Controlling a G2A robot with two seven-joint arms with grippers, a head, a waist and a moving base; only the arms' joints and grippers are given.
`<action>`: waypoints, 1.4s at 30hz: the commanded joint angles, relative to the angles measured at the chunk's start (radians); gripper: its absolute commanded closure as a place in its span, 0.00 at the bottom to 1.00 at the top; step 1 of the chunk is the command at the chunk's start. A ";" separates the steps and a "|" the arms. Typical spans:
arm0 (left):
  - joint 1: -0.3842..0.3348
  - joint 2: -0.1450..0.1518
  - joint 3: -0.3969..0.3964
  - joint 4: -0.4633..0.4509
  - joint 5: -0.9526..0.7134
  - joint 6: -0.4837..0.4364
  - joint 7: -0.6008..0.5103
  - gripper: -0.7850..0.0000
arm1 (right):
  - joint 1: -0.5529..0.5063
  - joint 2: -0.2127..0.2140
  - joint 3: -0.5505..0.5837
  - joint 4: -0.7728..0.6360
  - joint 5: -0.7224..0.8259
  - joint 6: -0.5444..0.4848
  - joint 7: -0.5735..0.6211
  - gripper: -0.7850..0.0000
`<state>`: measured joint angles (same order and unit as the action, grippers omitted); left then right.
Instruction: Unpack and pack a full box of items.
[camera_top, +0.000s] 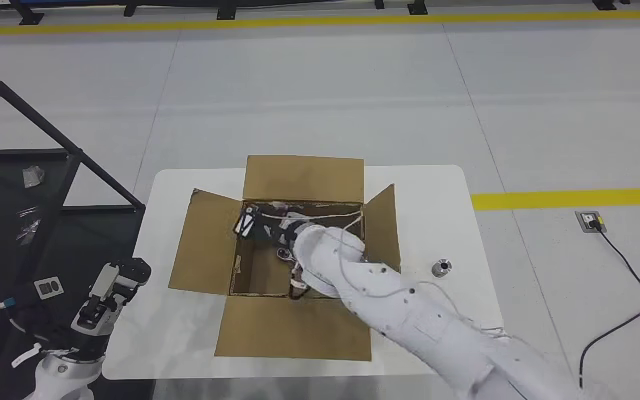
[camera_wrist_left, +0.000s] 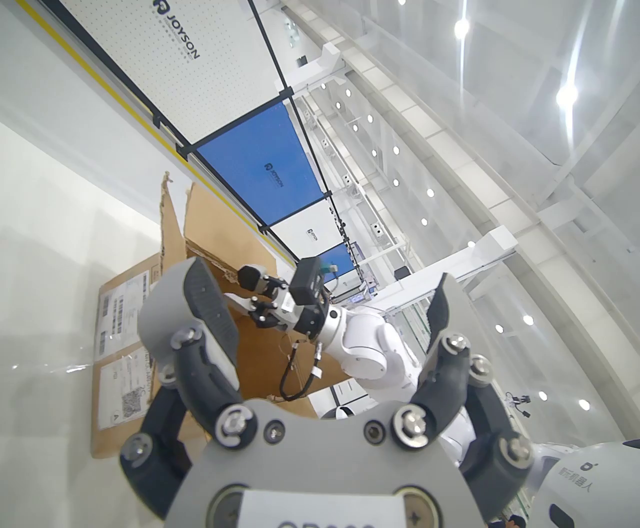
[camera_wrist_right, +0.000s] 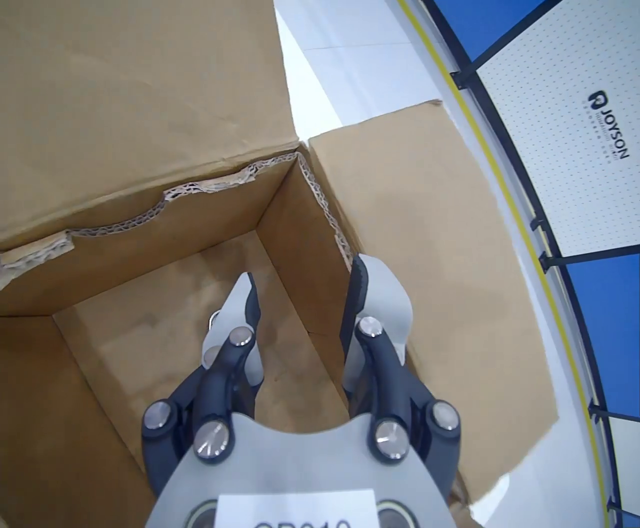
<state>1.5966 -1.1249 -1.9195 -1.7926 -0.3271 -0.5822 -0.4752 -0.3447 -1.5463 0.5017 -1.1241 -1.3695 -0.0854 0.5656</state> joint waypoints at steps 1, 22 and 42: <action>0.000 0.000 0.000 0.000 0.000 0.000 0.000 0.00 | -0.073 0.055 0.081 -0.197 -0.077 -0.017 0.103 0.51; 0.000 0.000 0.000 0.000 0.000 0.000 0.000 0.00 | -0.647 0.230 0.904 -0.894 -0.125 -0.016 0.637 0.00; 0.000 0.000 0.000 0.000 0.000 0.000 0.000 0.00 | -0.357 0.236 0.966 -0.055 0.234 -0.100 0.755 0.19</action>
<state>1.5966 -1.1249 -1.9195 -1.7926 -0.3271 -0.5822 -0.4752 -0.7058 -1.3112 1.4708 -1.1885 -1.1424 -0.1831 1.3180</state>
